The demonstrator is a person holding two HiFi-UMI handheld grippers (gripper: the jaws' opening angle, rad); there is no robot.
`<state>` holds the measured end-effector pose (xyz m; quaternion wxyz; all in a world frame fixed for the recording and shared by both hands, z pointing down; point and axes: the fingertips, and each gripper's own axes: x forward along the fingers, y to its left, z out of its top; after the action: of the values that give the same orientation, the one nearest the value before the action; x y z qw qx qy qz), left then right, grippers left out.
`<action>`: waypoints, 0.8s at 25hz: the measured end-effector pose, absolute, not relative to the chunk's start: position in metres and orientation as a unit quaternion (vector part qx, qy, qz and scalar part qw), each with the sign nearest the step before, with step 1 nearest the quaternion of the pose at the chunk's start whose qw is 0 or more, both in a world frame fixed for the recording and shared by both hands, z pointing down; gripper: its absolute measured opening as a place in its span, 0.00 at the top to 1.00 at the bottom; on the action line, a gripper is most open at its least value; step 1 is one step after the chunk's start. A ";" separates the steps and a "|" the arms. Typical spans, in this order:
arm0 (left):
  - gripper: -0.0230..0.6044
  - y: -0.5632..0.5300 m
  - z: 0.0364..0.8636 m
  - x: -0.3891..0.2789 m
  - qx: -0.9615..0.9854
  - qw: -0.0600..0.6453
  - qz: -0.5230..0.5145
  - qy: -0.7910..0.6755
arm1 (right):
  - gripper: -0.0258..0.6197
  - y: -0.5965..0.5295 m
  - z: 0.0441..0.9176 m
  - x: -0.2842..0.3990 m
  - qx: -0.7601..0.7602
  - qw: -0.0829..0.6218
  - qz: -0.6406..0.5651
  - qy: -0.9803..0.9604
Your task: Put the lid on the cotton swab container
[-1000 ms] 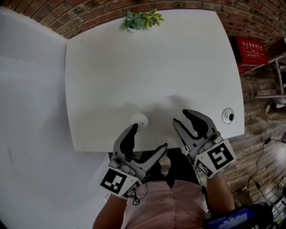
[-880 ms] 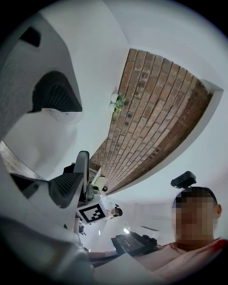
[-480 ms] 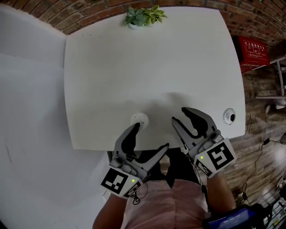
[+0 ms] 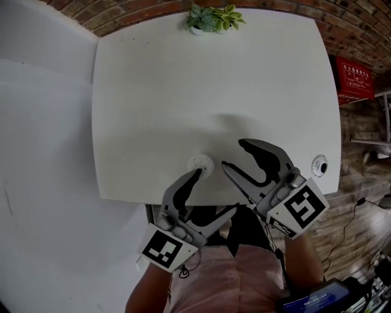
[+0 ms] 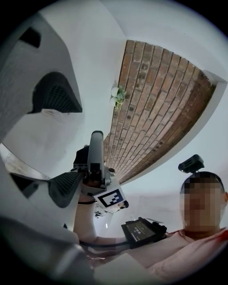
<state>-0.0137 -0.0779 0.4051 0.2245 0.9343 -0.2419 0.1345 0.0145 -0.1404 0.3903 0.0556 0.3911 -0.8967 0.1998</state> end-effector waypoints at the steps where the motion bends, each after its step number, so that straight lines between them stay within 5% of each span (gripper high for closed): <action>1: 0.28 -0.077 0.406 -0.014 0.936 0.218 0.139 -0.238 | 0.62 -0.142 0.389 0.010 0.383 0.055 0.200 -0.900; 20: 0.29 -0.077 0.408 -0.014 0.942 0.206 0.144 -0.222 | 0.61 -0.132 0.421 -0.027 0.317 0.137 0.219 -0.913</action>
<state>-0.0139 -0.0773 0.4079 0.2063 0.9420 -0.2220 0.1440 -0.0266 -0.1318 0.4206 0.1373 0.3171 -0.9126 0.2185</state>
